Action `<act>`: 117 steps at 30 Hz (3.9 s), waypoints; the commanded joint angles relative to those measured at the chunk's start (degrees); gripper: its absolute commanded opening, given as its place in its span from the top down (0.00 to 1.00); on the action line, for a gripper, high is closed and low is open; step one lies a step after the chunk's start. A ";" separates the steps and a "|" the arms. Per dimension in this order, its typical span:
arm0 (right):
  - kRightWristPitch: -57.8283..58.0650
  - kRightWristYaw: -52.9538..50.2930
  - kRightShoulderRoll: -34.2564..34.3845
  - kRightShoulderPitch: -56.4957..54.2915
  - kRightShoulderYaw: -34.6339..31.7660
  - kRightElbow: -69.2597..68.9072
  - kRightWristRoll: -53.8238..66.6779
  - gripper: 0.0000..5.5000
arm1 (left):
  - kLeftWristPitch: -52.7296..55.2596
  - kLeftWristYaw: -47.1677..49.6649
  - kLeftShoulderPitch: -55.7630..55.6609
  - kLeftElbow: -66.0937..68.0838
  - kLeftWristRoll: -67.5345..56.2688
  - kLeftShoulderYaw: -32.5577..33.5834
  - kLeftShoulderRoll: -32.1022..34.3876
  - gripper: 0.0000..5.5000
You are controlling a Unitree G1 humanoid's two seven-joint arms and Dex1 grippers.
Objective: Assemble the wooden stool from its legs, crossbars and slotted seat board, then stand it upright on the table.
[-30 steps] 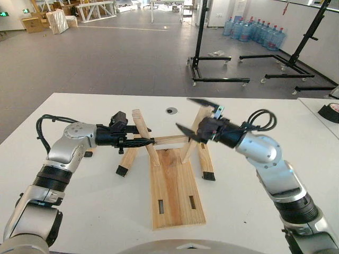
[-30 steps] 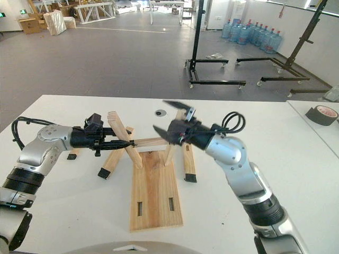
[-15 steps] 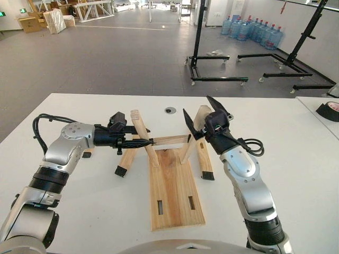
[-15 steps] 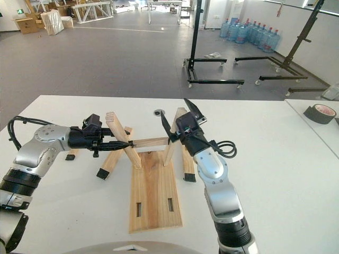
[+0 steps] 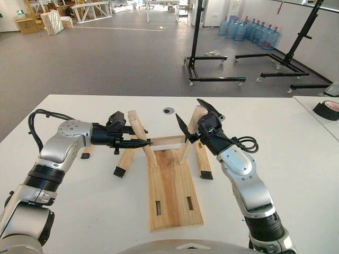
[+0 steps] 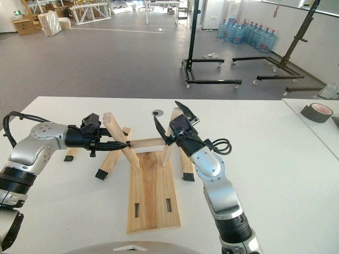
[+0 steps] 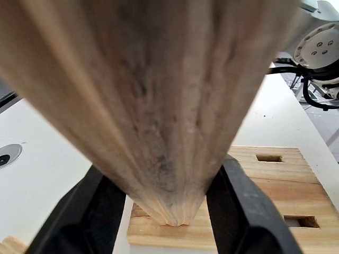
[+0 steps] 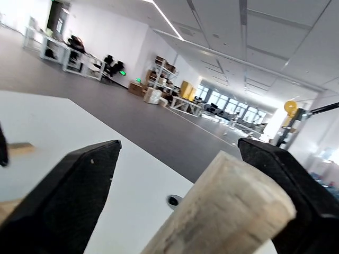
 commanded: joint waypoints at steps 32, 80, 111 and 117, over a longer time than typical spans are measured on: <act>4.05 5.68 -6.59 -5.33 -8.63 2.13 13.14 0.27 | 4.54 -0.81 0.36 1.27 6.16 -3.25 -2.18 0.63; 0.86 -7.96 3.72 10.17 -17.86 9.85 11.09 0.27 | -6.07 46.83 17.84 17.17 17.15 29.66 -13.60 0.45; 3.20 -7.09 3.70 9.45 -17.18 8.05 11.16 0.27 | -8.57 49.37 19.65 23.51 18.52 28.43 -17.11 0.77; 7.67 -0.97 4.13 10.12 -23.71 8.75 25.36 0.27 | -20.17 39.34 23.21 1.58 -2.52 38.47 -24.45 0.77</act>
